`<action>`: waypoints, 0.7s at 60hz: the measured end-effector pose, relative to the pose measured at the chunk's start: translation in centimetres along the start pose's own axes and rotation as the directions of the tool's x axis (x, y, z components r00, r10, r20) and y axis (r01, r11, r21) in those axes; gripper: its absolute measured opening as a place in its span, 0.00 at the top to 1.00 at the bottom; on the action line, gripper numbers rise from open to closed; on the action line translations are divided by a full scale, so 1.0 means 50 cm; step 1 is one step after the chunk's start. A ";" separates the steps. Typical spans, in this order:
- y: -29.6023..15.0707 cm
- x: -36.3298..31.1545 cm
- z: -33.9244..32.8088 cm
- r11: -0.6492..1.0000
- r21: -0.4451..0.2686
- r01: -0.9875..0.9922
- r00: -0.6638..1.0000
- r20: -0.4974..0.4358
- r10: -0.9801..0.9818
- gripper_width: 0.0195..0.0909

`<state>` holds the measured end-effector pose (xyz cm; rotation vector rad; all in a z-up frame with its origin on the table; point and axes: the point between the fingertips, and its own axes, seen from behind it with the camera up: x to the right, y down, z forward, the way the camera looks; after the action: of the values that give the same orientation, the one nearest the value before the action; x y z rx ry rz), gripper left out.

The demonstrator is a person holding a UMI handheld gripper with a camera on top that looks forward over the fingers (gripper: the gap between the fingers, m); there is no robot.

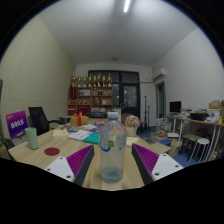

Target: Pour water

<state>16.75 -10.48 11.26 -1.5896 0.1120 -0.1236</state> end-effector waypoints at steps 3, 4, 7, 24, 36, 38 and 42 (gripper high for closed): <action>0.010 -0.009 0.029 1.000 -0.016 0.001 1.000 0.016 -0.001 0.11; 0.013 -0.011 0.042 1.000 -0.021 0.002 1.000 0.021 -0.002 0.11; 0.017 -0.011 0.065 1.000 -0.026 0.006 1.000 0.024 -0.006 0.12; 0.008 -0.003 0.169 0.999 0.012 0.042 0.999 -0.028 -0.041 0.41; 0.009 -0.010 0.188 0.999 0.044 0.007 1.000 -0.028 -0.006 0.53; 0.009 -0.010 0.187 0.999 0.042 0.007 1.000 -0.026 -0.006 0.58; 0.008 -0.016 0.185 0.999 0.028 0.023 1.000 -0.021 -0.022 0.63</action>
<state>17.33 -1.21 10.64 -1.5624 0.1078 -0.1585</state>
